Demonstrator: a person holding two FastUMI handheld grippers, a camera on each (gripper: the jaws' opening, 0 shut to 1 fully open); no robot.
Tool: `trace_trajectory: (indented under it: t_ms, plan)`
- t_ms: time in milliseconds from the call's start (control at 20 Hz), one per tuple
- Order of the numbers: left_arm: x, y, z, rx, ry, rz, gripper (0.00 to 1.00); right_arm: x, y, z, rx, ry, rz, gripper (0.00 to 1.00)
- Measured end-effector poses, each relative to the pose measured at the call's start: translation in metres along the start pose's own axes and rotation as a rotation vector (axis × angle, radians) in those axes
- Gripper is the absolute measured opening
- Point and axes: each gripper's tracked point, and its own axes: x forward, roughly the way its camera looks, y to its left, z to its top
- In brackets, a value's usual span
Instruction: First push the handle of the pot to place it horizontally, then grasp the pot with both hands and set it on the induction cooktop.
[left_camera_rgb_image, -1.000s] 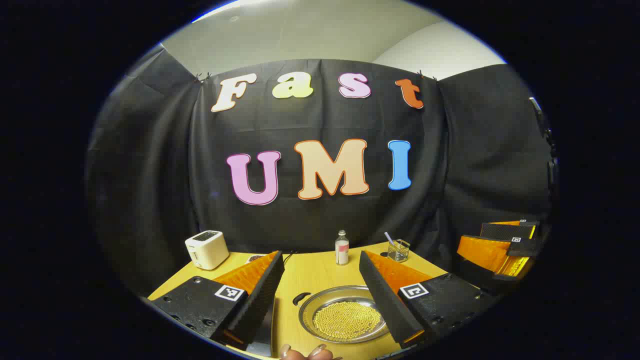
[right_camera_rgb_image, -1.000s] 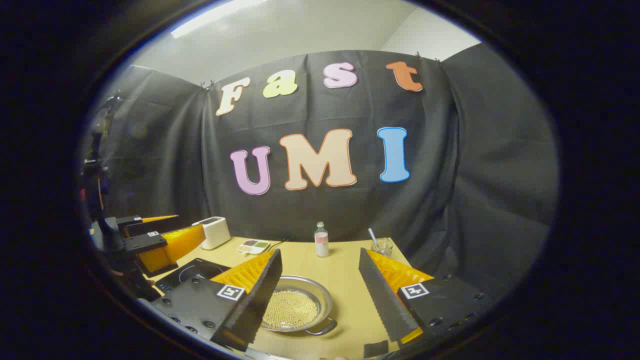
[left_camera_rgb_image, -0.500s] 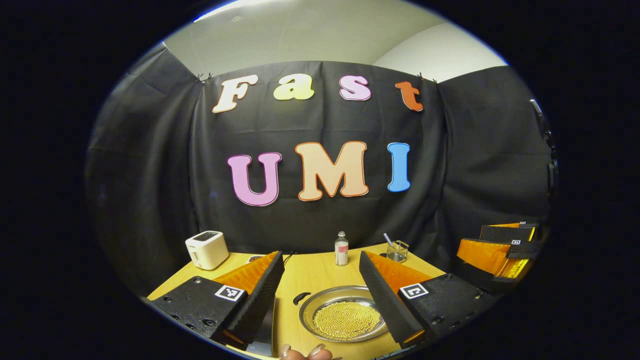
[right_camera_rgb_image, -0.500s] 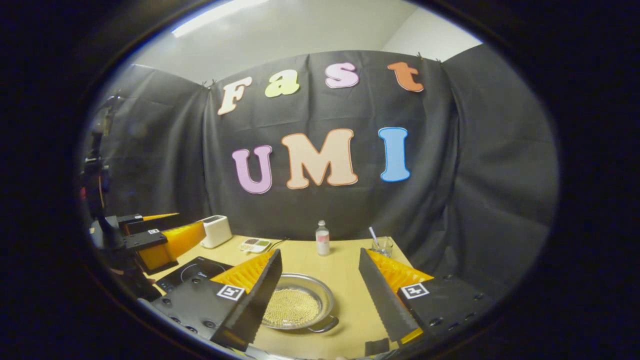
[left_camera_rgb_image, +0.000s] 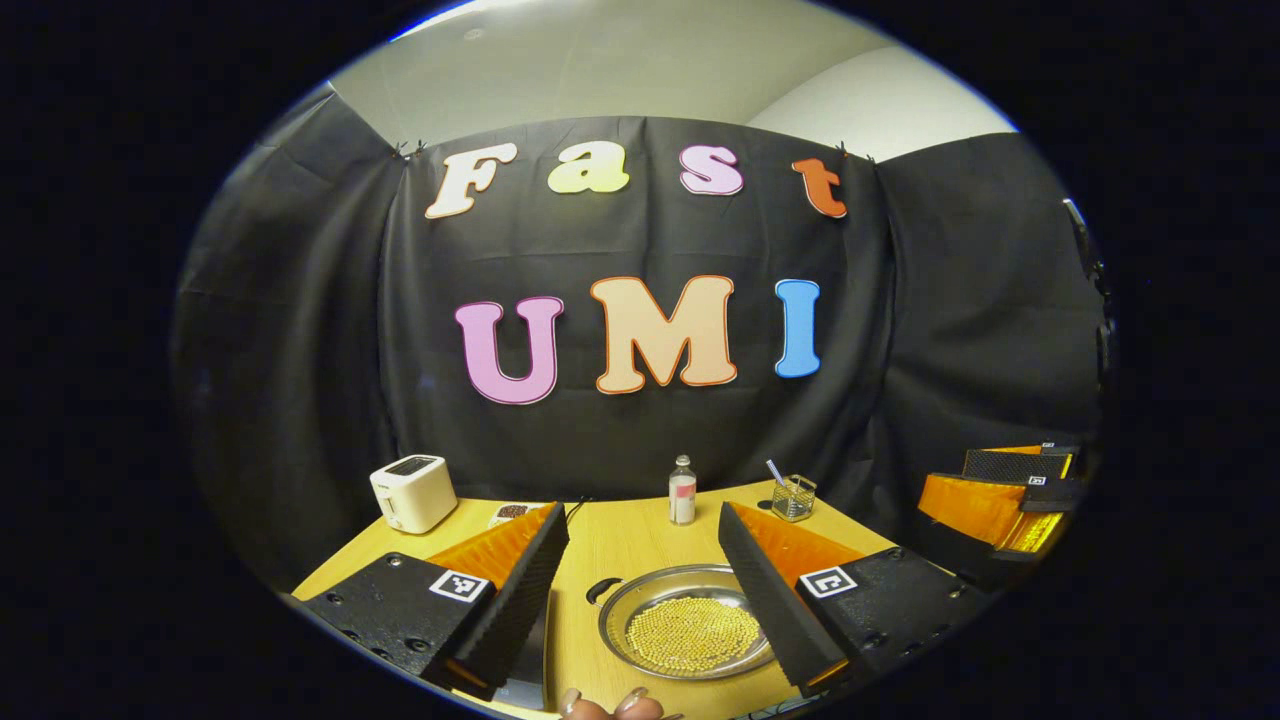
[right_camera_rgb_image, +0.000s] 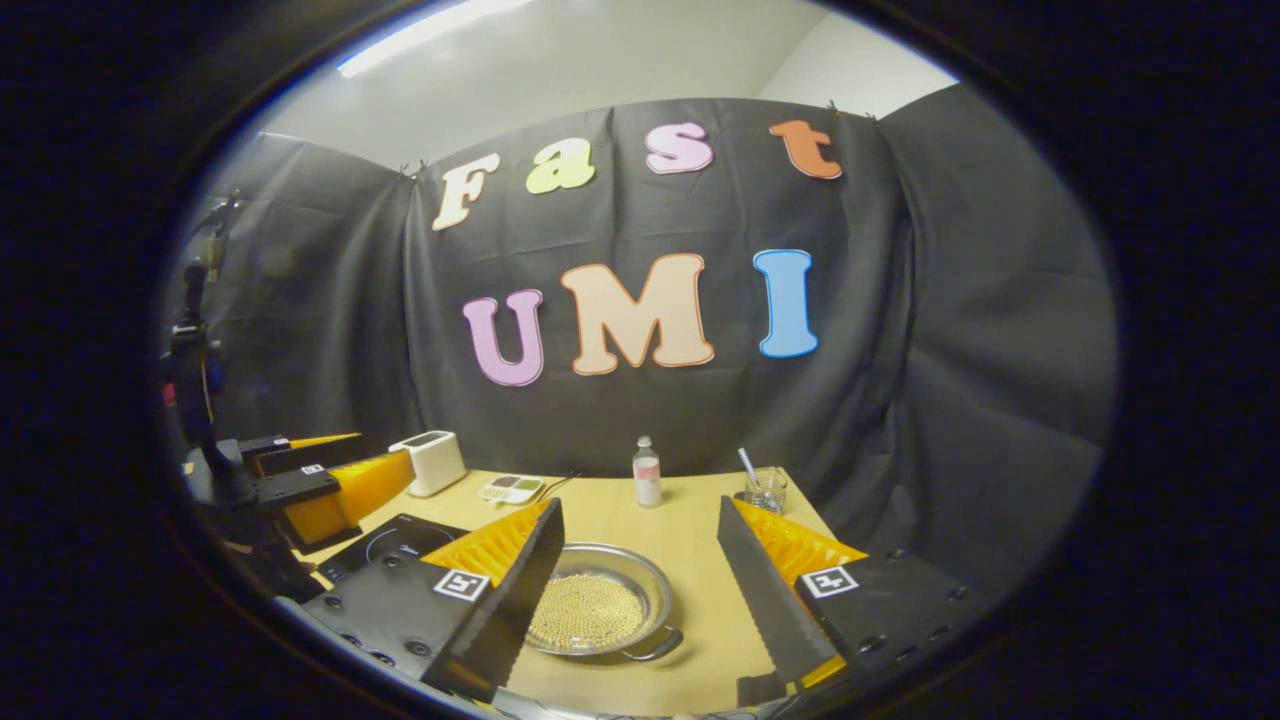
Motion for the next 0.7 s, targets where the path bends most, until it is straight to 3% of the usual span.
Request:
trace_trajectory:
  t_ms: [700]
  plan:
    - [0.0021,0.0037,-0.0084,-0.005,0.027,-0.001,0.99,0.0043,0.0005,-0.0057,0.011,0.006,-0.01,0.93]
